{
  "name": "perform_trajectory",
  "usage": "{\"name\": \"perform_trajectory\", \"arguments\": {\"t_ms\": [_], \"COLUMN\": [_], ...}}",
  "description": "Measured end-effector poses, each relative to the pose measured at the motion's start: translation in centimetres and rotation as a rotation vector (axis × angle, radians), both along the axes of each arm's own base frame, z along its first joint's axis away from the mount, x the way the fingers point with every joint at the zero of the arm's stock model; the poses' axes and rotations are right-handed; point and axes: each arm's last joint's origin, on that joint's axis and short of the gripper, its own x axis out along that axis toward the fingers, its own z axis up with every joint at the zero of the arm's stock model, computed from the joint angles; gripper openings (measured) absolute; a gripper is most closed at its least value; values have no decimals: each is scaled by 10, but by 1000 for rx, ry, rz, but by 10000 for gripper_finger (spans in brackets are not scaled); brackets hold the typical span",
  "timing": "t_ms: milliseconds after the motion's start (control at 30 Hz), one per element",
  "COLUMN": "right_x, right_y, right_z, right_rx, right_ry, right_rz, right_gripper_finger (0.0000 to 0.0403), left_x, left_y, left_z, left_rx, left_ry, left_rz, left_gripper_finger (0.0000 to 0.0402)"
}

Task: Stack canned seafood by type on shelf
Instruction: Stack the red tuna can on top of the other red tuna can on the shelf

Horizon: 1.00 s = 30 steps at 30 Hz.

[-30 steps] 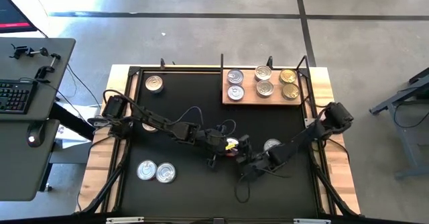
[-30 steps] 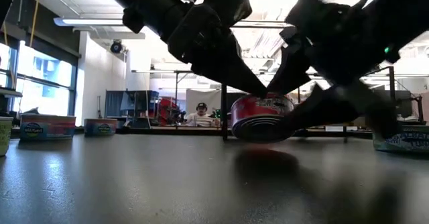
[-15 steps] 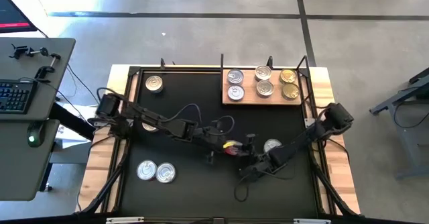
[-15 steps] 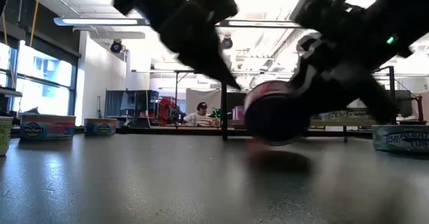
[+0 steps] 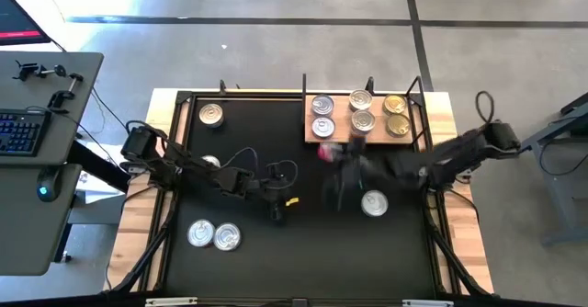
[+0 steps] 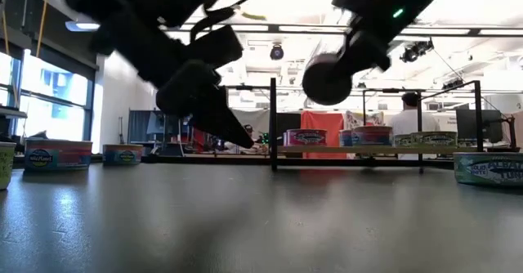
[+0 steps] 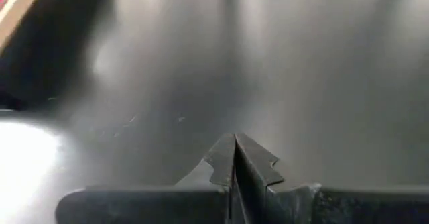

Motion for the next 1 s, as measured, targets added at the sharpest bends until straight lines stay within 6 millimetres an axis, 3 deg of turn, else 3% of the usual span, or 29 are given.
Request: {"name": "perform_trajectory", "arguments": {"t_ms": [233, 467, 733, 1000], "right_x": [17, 29, 30, 30], "right_y": [-104, -166, -186, -183], "right_z": [-1, -28, -54, -47], "right_rx": [-157, -332, -349, -357], "right_ry": [75, 166, 265, 243], "right_rz": [11, 85, 27, 27], "right_gripper_finger": [115, 115, 118, 198], "left_x": [-14, -18, -17, -17], "left_y": [3, 5, 6, 6], "left_z": [-10, -12, -11, -11], "left_rx": [-81, -44, -29, -30], "left_ry": [-207, -215, -223, -229], "left_rz": [25, 50, 72, 72], "left_gripper_finger": [3, 3, 3, 3]}}
